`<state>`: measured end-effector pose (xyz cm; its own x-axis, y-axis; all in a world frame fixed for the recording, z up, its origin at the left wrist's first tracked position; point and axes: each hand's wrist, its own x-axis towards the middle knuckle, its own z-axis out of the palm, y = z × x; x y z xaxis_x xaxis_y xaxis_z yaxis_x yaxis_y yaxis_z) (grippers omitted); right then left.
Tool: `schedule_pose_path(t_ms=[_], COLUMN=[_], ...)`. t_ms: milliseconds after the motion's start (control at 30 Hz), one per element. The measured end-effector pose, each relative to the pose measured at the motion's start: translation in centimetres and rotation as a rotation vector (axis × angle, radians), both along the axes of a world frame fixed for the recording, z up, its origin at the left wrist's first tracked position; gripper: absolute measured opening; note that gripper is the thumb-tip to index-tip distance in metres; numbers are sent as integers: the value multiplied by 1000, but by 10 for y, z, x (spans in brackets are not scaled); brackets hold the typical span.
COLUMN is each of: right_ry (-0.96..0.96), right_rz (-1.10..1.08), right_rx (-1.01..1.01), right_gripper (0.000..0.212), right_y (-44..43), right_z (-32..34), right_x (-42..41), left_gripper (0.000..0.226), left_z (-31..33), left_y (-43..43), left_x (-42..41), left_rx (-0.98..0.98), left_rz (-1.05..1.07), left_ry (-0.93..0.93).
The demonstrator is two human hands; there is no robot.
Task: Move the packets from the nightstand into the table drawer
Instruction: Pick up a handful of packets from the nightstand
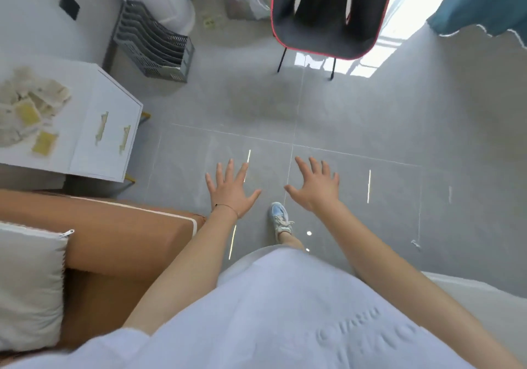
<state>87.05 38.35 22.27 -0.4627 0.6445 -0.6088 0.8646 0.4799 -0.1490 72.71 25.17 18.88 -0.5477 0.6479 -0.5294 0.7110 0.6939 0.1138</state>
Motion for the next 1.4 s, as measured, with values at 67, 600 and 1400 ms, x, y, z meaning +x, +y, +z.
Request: schedule_pose_path(t_ms=[67, 600, 1400], right_ry=[-1, 31, -24], right_rz=[88, 701, 1016], right_rx=[0, -7, -1], right_gripper=[76, 76, 74], right_y=[22, 31, -82], right_z=[3, 6, -18], right_x=[-30, -298, -702], left_gripper=[77, 79, 76], left_z=[3, 6, -18], left_y=[8, -26, -165], left_x=[-23, -209, -527], left_rx=[7, 67, 85], left_rz=[92, 704, 1164], left_ry=[-22, -35, -110])
